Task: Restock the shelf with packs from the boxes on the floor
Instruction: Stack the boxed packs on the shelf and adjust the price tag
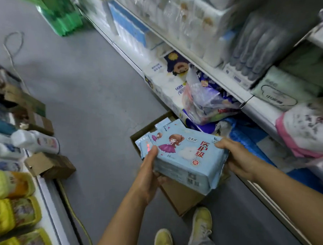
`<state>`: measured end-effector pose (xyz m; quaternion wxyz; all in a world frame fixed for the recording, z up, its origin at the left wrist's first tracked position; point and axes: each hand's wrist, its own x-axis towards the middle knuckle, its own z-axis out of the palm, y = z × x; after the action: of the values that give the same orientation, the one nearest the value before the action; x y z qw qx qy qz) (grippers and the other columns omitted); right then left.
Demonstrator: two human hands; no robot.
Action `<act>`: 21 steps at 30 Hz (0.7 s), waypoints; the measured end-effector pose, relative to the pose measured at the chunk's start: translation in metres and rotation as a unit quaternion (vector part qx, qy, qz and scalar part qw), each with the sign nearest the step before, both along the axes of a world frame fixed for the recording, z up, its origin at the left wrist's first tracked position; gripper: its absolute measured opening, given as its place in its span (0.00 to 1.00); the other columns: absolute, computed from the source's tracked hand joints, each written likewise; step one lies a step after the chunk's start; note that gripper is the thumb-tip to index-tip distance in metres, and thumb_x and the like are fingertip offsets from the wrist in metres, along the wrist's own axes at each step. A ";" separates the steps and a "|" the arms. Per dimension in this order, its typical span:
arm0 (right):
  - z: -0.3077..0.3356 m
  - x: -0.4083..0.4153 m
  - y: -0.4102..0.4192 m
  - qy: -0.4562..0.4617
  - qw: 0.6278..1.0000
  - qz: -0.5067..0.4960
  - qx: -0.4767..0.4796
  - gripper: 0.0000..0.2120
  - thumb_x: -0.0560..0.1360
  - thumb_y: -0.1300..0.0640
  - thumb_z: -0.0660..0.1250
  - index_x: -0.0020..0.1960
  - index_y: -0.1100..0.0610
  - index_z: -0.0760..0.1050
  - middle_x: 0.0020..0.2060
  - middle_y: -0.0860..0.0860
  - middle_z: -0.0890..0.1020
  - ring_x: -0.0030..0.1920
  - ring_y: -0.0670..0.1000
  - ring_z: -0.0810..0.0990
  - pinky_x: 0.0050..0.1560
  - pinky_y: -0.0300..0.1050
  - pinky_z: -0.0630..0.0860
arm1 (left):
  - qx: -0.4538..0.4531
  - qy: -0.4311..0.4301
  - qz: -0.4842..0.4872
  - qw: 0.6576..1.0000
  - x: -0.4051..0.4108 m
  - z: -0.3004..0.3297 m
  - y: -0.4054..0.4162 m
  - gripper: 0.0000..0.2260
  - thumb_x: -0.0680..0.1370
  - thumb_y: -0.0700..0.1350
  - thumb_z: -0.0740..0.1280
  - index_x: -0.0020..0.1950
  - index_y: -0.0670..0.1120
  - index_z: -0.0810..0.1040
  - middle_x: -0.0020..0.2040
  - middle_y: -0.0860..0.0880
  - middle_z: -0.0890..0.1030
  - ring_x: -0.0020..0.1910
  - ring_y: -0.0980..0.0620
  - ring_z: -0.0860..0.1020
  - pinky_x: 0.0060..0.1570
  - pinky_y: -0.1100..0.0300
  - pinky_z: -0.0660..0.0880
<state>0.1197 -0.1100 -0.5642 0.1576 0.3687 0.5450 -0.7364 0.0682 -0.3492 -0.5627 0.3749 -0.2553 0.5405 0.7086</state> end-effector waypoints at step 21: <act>0.289 0.044 -0.012 0.056 0.994 -0.027 0.091 0.26 0.76 0.32 0.54 0.46 0.53 0.75 0.36 0.56 0.77 0.30 0.54 0.73 0.31 0.41 0.66 | -0.115 0.581 -0.325 0.737 -0.011 0.248 -0.022 0.39 0.62 0.64 0.77 0.69 0.58 0.66 0.64 0.58 0.72 0.62 0.55 0.73 0.59 0.59 0.75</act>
<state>0.1641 -0.1222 -0.2754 0.0731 0.3539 0.6074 -0.7075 0.0569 -0.3707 -0.3147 0.1638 0.3561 0.7805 0.4870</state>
